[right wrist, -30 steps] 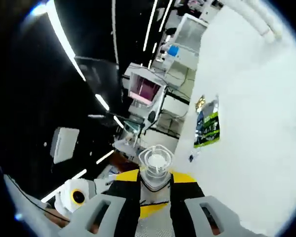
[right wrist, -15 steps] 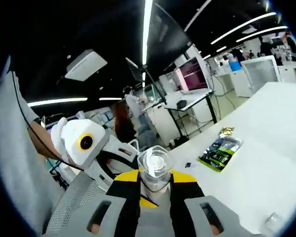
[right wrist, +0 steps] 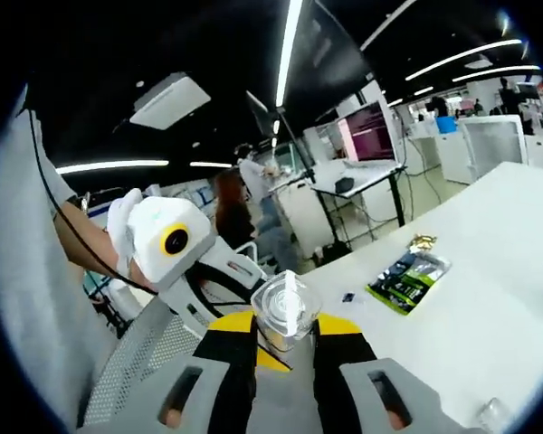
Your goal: Arrange the skincare products in the storage area until every visible bottle or jar stands upright without overlapping.
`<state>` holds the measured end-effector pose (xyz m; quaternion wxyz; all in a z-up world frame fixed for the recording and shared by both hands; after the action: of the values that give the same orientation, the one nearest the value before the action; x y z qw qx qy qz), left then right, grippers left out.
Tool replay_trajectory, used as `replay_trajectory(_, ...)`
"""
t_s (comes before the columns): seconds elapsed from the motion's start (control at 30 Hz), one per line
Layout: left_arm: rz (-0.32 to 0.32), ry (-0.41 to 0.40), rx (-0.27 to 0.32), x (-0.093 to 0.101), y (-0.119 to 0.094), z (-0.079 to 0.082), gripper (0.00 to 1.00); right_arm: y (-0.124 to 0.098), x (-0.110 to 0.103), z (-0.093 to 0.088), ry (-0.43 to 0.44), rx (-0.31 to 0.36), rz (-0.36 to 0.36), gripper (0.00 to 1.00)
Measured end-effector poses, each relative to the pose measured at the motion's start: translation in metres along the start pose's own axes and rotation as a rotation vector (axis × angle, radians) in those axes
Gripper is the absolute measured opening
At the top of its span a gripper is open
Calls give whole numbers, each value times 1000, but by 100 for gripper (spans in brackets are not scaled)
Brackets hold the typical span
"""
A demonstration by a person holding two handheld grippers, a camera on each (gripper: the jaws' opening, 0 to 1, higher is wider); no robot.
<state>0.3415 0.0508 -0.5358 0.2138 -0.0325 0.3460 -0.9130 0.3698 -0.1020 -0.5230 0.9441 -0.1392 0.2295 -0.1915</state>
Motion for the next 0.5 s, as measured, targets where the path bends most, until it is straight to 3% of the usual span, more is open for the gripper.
replay_trajectory(0.13, 30, -7, -21, -2, -1, -2, 19, 5, -2, -2, 15, 14, -34, 17)
replay_trajectory(0.17, 36, -13, -21, -2, -1, -2, 19, 5, -2, -2, 52, 27, -51, 17)
replay_trajectory(0.23, 97, -6, -49, -7, -3, -5, 19, 7, -1, -2, 218, 61, -87, 16)
replay_trajectory(0.27, 114, -21, -75, -9, -3, -8, 19, 7, 1, -2, 372, 88, -100, 16)
replay_trajectory(0.37, 129, -36, -81, -10, -2, -9, 19, 6, 7, -3, 546, 155, -142, 14)
replay_trajectory(0.4, 135, -38, -85, -10, -2, -9, 19, 6, 8, -5, 575, 155, -170, 13)
replay_trajectory(0.5, 144, -24, -108, -10, -2, -11, 18, 11, 5, -5, 545, 130, -181, 13)
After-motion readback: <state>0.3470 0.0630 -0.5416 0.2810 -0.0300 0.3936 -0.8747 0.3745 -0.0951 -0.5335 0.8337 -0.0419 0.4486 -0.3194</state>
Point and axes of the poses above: the point that each gripper's makers call its tool centre point, and the gripper's own axes: y roughly forward along the fingers, x roughly to its right, z roughly out of its top, the point moved 10 cm from there along -y, roughly backward along the fingers, and after that the axes turned 6 degrees about -z, right-handed, at the moved point
